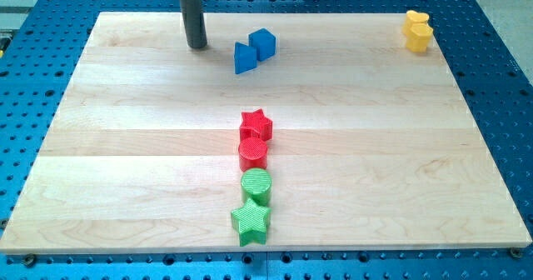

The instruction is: Push the blue blocks towards the top right of the red star

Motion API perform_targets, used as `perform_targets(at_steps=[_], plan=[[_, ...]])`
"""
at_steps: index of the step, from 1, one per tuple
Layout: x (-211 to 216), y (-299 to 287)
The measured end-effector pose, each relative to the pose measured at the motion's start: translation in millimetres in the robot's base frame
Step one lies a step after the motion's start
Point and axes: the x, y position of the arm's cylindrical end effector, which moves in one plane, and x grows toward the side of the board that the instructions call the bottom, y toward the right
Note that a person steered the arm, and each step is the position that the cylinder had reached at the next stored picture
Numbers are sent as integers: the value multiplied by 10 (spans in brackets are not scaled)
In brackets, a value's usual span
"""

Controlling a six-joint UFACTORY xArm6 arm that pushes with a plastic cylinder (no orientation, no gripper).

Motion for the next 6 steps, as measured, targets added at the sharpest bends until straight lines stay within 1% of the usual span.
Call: perform_targets(at_steps=[1,2,5,6], plan=[[149,373],[259,595],[448,571],[471,811]])
